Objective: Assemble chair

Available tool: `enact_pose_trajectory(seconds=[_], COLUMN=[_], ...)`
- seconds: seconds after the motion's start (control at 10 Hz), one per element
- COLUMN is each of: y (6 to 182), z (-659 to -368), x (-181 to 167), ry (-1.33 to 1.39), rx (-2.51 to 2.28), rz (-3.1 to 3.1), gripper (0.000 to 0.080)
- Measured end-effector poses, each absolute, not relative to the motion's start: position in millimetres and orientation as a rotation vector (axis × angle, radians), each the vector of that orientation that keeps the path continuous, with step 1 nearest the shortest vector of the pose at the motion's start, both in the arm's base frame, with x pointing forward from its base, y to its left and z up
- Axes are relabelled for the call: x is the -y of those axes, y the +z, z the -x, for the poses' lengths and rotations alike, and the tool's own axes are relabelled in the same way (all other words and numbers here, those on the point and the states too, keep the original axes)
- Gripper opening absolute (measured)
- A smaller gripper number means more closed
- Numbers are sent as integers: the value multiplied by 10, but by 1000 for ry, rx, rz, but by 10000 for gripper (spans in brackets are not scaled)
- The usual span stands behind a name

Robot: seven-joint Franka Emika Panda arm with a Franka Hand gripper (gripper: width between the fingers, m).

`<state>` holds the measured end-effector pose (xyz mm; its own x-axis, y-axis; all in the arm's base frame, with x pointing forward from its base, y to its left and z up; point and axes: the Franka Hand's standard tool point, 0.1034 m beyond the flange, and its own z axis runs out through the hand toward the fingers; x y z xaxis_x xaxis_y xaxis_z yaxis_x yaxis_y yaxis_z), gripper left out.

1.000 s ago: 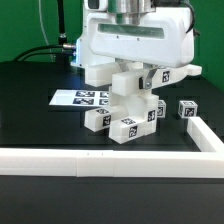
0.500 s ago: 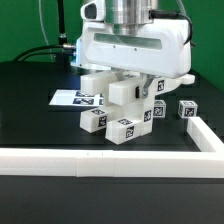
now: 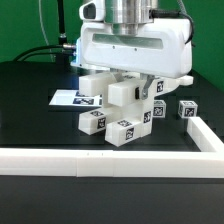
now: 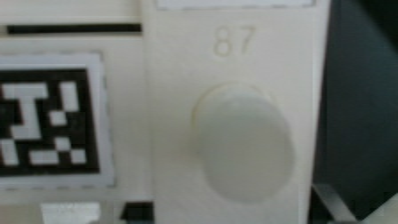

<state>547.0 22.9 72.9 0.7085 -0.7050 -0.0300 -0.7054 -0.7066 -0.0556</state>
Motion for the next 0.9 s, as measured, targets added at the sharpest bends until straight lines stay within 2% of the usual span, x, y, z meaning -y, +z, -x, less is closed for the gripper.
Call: enact_pose_trajectory(seconds=[0.2,0.3,0.4,0.6,0.9], y=[706,705,711,758,1022], z=[-5470,-5471,-5477,-5490,-5525], x=[-183,-169,-157,-150,-56], ry=[11,10,8,6,-1], rx=[-1137,-1117,-1104,-1085,-982], rz=[2865,2874,2880,2883,2899], gripper=[566,566,635,645,649])
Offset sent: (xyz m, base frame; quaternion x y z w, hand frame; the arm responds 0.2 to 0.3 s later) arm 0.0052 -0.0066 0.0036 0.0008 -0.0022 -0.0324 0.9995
